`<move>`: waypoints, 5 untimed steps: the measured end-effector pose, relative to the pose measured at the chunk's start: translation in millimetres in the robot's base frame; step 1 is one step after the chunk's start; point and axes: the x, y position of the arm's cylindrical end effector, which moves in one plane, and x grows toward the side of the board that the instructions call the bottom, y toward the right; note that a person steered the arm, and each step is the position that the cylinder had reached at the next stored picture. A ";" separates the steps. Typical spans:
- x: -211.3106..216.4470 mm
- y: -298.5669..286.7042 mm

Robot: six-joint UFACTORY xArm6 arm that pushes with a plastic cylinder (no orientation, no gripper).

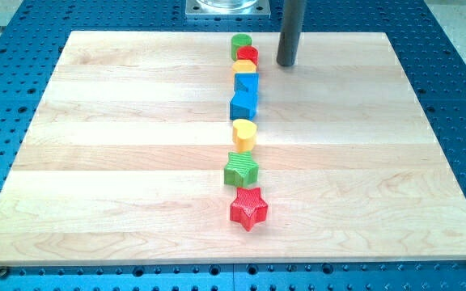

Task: Move the red circle yellow hexagon and blue triangle to the left side slightly

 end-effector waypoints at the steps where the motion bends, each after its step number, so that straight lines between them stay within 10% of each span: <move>1: 0.0 -1.7; 5: 0.9 -34.6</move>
